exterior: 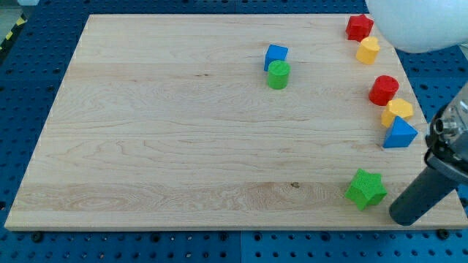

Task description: Place the green star horizontally at the left side of the blue triangle

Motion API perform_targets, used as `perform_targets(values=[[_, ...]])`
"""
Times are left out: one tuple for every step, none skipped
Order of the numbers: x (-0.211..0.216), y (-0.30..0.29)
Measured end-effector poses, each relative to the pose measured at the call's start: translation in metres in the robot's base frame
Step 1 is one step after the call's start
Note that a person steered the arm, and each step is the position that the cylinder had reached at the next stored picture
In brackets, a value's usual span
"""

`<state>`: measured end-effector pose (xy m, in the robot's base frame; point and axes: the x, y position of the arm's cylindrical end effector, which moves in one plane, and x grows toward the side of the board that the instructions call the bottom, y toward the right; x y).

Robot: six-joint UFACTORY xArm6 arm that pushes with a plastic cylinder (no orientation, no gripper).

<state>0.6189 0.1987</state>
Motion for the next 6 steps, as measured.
perform_targets(values=[[-0.006,-0.03],[-0.025,-0.04],[-0.057,-0.04],[-0.082,-0.04],[-0.089,-0.04],[-0.088,-0.029]])
